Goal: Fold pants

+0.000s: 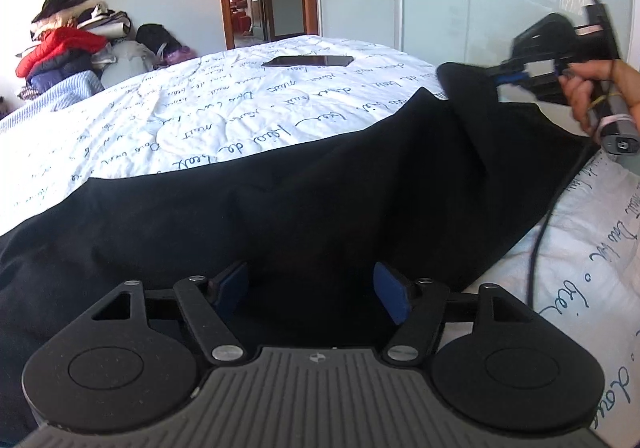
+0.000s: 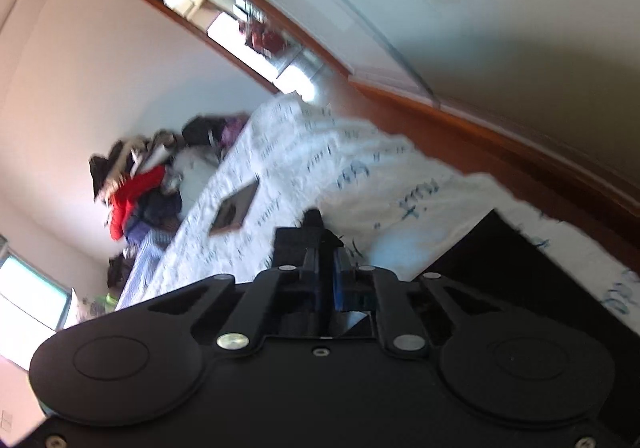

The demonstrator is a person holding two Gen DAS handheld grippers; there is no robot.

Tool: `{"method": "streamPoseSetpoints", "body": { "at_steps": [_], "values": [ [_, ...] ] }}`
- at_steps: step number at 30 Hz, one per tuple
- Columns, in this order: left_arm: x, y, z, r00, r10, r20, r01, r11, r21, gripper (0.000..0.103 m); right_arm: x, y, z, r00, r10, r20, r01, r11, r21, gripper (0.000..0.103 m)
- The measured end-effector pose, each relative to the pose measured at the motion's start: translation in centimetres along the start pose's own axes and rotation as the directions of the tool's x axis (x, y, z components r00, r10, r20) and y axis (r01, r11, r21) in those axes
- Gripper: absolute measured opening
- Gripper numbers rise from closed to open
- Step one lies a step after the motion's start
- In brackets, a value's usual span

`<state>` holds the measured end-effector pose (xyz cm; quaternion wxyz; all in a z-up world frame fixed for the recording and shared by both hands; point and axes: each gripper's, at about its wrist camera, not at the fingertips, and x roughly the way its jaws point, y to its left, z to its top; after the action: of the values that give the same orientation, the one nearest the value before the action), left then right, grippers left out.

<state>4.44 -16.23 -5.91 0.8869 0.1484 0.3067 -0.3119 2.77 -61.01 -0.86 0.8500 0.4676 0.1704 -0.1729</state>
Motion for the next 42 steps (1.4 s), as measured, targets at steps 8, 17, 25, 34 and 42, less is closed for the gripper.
{"method": "streamPoseSetpoints", "body": {
  "at_steps": [8,17,25,34,42],
  "values": [
    [-0.3,0.0,0.2,1.000,-0.022,-0.011,0.022,1.000,0.008,0.072,-9.4,0.5,-1.0,0.984,-0.102,0.146,0.119,0.987,-0.112,0.008],
    [-0.9,0.0,0.6,0.997,-0.077,-0.014,0.077,0.996,0.033,0.072,-12.4,-4.9,-3.5,0.964,-0.240,0.118,0.246,0.969,-0.033,0.006],
    [-1.3,0.6,0.8,0.996,-0.084,-0.036,0.084,0.996,0.008,0.072,-12.6,-4.8,-3.9,0.912,-0.381,0.152,0.396,0.914,-0.085,0.010],
    [-2.6,2.1,2.9,1.000,0.008,0.018,-0.007,1.000,-0.013,0.074,-4.7,11.0,-10.3,0.990,-0.134,-0.050,0.034,0.560,-0.828,0.011],
    [-1.2,3.6,2.1,0.994,0.102,-0.050,-0.101,0.995,0.007,0.076,4.5,17.3,-15.4,0.947,-0.105,-0.304,-0.258,0.317,-0.913,0.013]
  ]
}}
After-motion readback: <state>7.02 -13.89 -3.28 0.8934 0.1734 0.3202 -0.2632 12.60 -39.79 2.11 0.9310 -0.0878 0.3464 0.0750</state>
